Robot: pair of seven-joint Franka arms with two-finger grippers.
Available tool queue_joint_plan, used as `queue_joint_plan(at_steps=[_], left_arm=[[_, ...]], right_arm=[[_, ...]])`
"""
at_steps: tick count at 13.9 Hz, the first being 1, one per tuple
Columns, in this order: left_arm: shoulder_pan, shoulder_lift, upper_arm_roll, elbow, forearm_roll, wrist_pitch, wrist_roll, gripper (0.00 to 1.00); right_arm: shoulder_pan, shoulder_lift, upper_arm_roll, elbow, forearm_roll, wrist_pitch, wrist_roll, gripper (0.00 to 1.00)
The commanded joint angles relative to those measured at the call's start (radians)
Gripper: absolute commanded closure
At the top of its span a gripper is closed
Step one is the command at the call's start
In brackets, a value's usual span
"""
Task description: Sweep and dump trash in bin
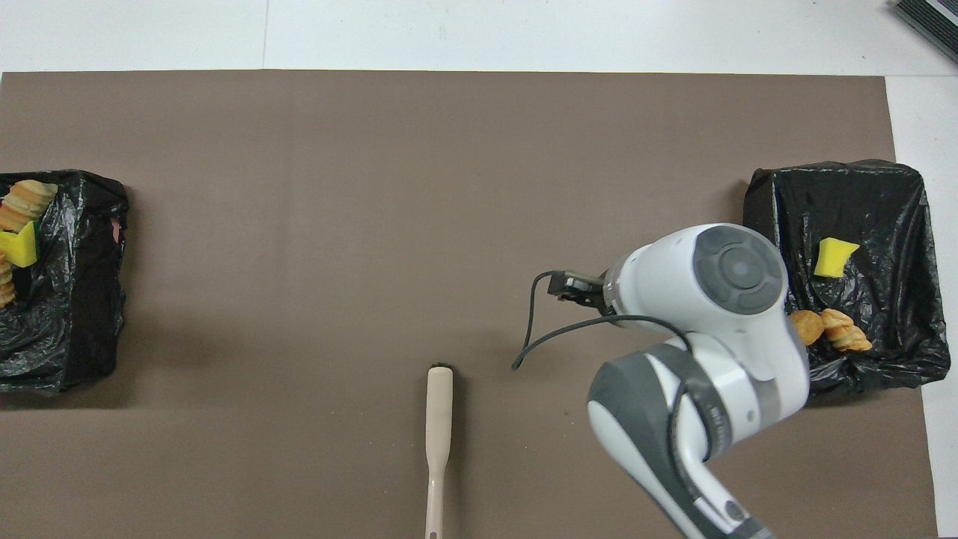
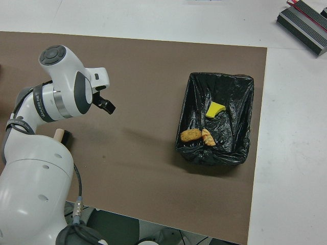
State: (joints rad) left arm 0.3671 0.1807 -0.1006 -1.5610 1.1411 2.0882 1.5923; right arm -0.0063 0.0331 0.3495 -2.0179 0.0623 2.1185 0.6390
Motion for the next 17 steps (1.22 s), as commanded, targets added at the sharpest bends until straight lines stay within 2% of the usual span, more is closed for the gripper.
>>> queue_joint_plan(at_steps=[1, 3, 6, 8, 10, 14, 16, 17], left_arm=[[-0.045, -0.018, 0.012, -0.002, 0.043, -0.086, -0.084, 1.00], [-0.091, -0.026, 0.012, -0.007, 0.074, -0.202, -0.199, 1.00], [-0.155, -0.037, 0.012, -0.016, 0.088, -0.345, -0.282, 1.00], [-0.151, -0.037, 0.009, -0.004, 0.063, -0.335, -0.292, 1.00], [-0.143, -0.044, 0.012, 0.025, 0.002, -0.333, -0.279, 1.00], [-0.142, -0.058, 0.012, 0.038, -0.017, -0.333, -0.273, 1.00], [-0.143, -0.058, 0.012, 0.062, -0.033, -0.333, -0.272, 1.00], [-0.143, -0.060, 0.007, 0.067, -0.081, -0.338, -0.275, 1.00]], right_arm=[[-0.108, -0.002, 0.013, 0.070, -0.039, -0.060, -0.099, 0.00], [-0.179, -0.002, 0.014, 0.154, -0.090, -0.128, -0.163, 0.00], [-0.230, -0.005, 0.003, 0.289, -0.116, -0.296, -0.177, 0.00], [-0.233, -0.015, -0.044, 0.300, -0.114, -0.322, -0.183, 0.00], [-0.235, -0.022, -0.086, 0.356, -0.117, -0.345, -0.247, 0.00], [-0.242, -0.009, -0.087, 0.455, -0.180, -0.465, -0.447, 0.00], [-0.261, 0.013, -0.086, 0.525, -0.180, -0.526, -0.479, 0.00], [-0.261, 0.030, -0.086, 0.560, -0.183, -0.554, -0.479, 0.00]])
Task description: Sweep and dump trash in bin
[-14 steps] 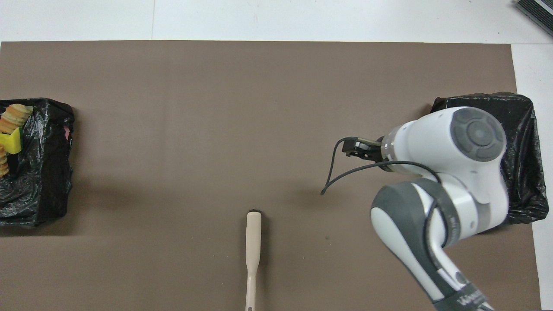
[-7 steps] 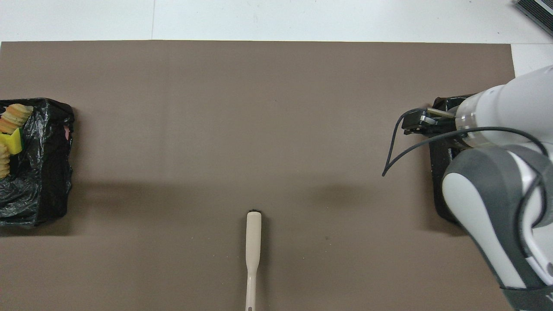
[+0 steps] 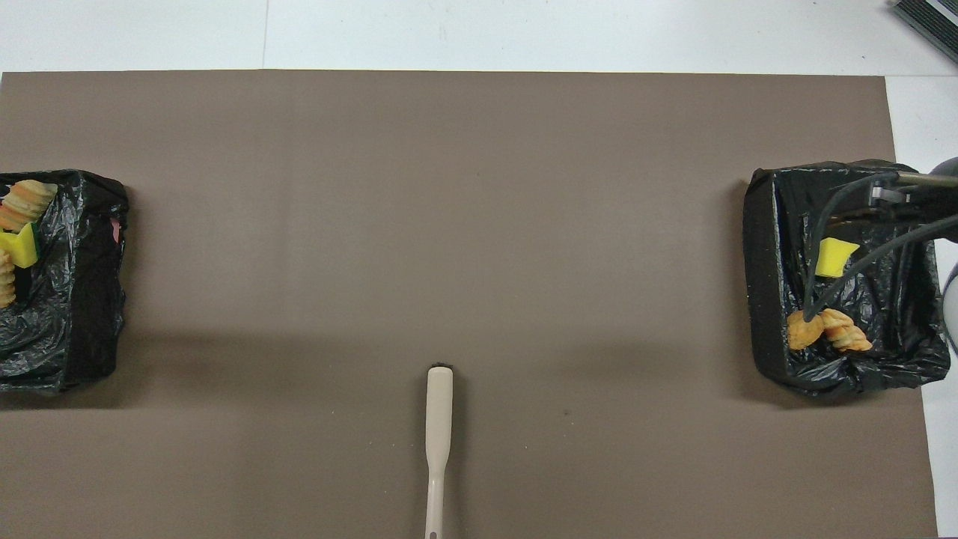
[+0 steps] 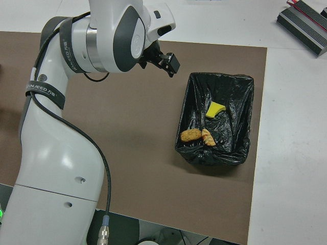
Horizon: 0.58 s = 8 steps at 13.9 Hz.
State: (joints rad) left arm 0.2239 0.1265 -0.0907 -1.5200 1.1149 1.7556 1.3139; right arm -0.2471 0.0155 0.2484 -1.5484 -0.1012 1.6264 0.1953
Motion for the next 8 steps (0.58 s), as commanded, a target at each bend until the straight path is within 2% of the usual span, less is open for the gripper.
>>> queue_joint_plan(at_steps=[1, 3, 6, 8], left_arm=[[-0.009, -0.014, -0.003, 0.026, -0.120, -0.013, -0.005, 1.00], [-0.014, -0.027, -0.001, 0.026, -0.272, -0.021, -0.043, 1.00], [-0.017, -0.059, -0.004, -0.003, -0.527, -0.088, -0.276, 1.00], [-0.066, -0.079, -0.010, -0.043, -0.592, -0.129, -0.407, 1.00]], right_arm=[[-0.014, 0.053, 0.015, 0.102, -0.024, -0.077, -0.036, 0.00], [-0.014, 0.054, 0.020, 0.105, -0.028, -0.089, -0.036, 0.00], [0.000, 0.054, 0.022, 0.103, -0.026, -0.086, -0.036, 0.00], [-0.003, 0.054, 0.022, 0.103, -0.026, -0.089, -0.036, 0.00]])
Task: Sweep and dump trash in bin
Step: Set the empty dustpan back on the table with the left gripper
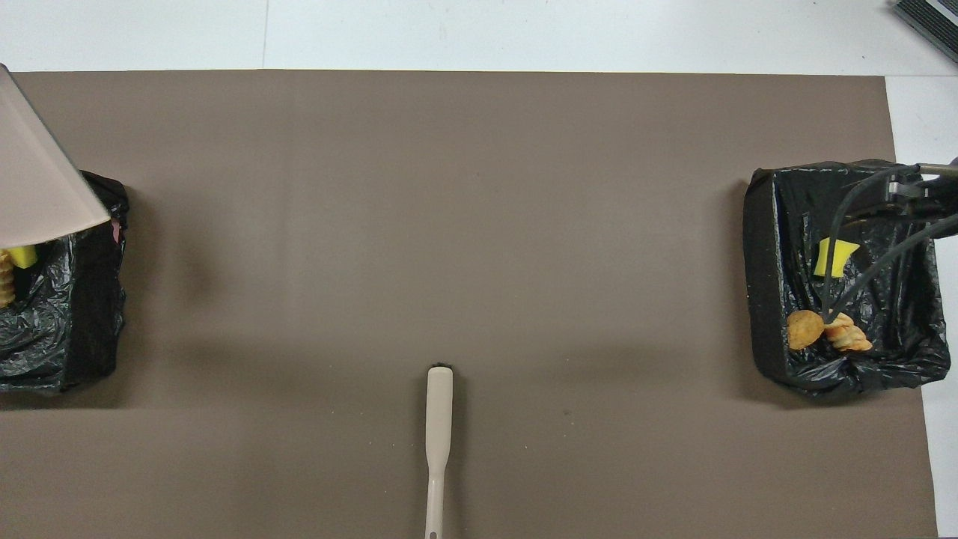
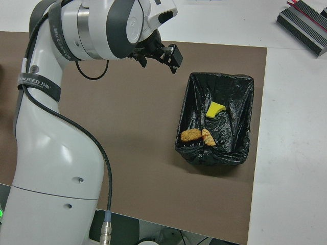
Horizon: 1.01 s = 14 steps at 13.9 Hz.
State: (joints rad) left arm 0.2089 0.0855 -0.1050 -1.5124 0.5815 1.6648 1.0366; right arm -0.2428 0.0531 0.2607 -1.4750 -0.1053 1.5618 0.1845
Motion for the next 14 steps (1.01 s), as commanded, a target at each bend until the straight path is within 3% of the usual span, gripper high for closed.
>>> queue_joint_plan(at_steps=[1, 5, 10, 12, 14], left_arm=[[-0.092, -0.050, 0.004, -0.080, -0.083, -0.054, -0.224, 1.00], [-0.258, -0.064, 0.004, -0.132, -0.244, -0.092, -0.620, 1.00], [-0.477, -0.014, 0.004, -0.155, -0.422, 0.013, -1.109, 1.00], [-0.534, 0.014, 0.004, -0.154, -0.500, 0.082, -1.234, 1.00], [-0.618, 0.087, 0.004, -0.140, -0.529, 0.156, -1.388, 1.00]], right_arm=[[-0.009, 0.016, 0.009, 0.030, -0.019, -0.025, -0.025, 0.00], [-0.018, 0.013, 0.006, 0.030, -0.002, -0.025, -0.028, 0.00], [0.022, 0.016, -0.006, 0.032, -0.010, -0.035, -0.030, 0.00], [0.141, 0.010, -0.143, 0.033, -0.001, -0.051, -0.028, 0.00], [0.197, 0.007, -0.190, 0.033, 0.018, -0.060, -0.028, 0.00]])
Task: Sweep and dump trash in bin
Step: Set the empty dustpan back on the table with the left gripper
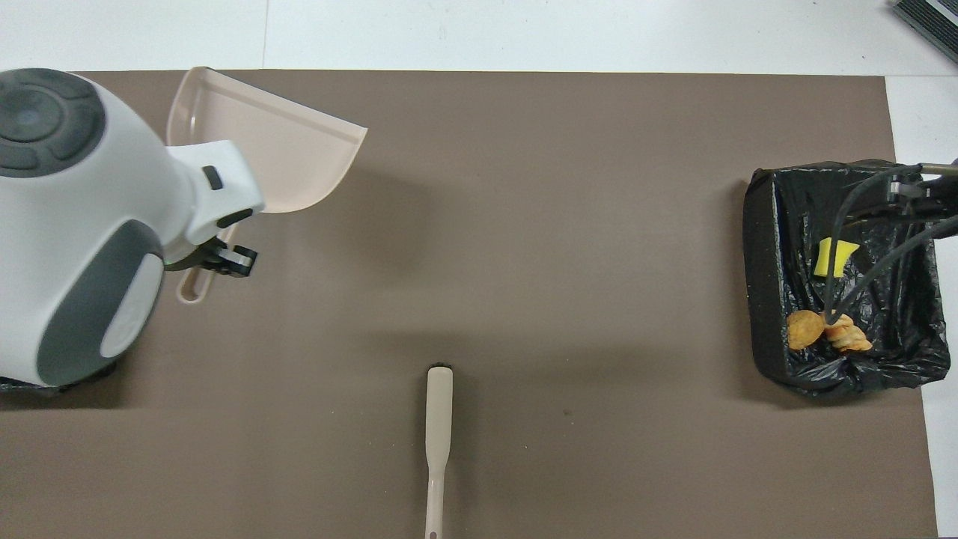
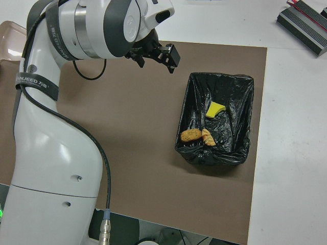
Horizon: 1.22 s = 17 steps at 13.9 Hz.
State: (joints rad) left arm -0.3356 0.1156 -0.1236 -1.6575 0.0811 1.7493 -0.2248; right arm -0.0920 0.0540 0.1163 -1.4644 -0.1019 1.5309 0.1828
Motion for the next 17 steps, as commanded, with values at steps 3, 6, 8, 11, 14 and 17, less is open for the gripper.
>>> queue_joint_plan(at_steps=[3, 6, 8, 11, 14, 17], left_arm=[[-0.172, 0.176, 0.022, 0.027, -0.049, 0.197, -0.310, 1.00], [-0.190, 0.196, 0.022, 0.006, -0.084, 0.205, -0.303, 1.00], [-0.201, 0.197, 0.021, -0.071, -0.109, 0.306, -0.300, 1.00], [-0.192, 0.194, 0.021, -0.120, -0.138, 0.375, -0.283, 1.00], [-0.188, 0.200, 0.022, -0.139, -0.138, 0.387, -0.200, 1.00], [-0.184, 0.256, 0.022, -0.099, -0.139, 0.429, -0.191, 1.00]], right_arm=[[0.057, 0.003, -0.046, 0.021, 0.025, -0.048, -0.022, 0.00], [0.086, -0.017, -0.079, 0.015, 0.028, -0.072, -0.016, 0.00], [0.095, -0.028, -0.099, 0.007, 0.063, -0.080, -0.014, 0.00], [0.132, -0.040, -0.130, -0.010, 0.065, -0.094, 0.003, 0.00], [0.123, -0.042, -0.130, -0.007, 0.065, -0.089, 0.001, 0.00], [0.123, -0.037, -0.127, -0.004, 0.065, -0.077, 0.000, 0.00]])
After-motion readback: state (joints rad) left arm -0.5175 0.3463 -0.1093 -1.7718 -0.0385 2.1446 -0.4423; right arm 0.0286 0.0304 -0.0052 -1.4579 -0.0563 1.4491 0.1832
